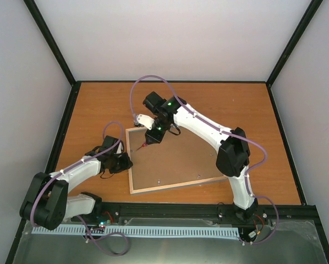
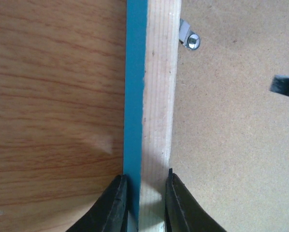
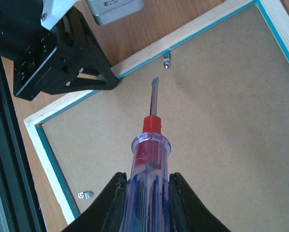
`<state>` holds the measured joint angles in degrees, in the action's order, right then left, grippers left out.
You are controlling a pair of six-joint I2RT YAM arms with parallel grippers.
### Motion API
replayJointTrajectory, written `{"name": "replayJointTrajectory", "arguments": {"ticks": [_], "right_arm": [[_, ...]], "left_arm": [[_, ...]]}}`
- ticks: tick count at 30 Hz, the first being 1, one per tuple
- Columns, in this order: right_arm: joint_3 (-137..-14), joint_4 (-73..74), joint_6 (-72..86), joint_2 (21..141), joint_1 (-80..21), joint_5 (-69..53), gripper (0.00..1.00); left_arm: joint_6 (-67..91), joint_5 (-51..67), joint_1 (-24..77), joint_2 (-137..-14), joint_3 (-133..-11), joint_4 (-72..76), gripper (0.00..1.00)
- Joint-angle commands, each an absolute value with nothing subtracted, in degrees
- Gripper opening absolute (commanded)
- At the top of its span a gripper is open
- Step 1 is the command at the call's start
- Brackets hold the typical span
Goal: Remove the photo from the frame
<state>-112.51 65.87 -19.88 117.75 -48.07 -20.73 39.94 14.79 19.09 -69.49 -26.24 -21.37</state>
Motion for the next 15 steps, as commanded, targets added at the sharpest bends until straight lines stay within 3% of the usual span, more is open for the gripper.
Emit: {"name": "replayJointTrajectory", "arguments": {"ticks": [1,15], "right_arm": [[-115.1,65.3,-19.0,119.5,-49.2,-22.4,0.03],[-119.3,65.3,-17.6,124.9,-49.6,-24.6,0.03]], "left_arm": [[39.8,17.7,19.2,-68.6,-27.0,-15.1,0.01],[39.3,17.4,19.2,-68.5,-27.1,-15.2,0.01]]}}
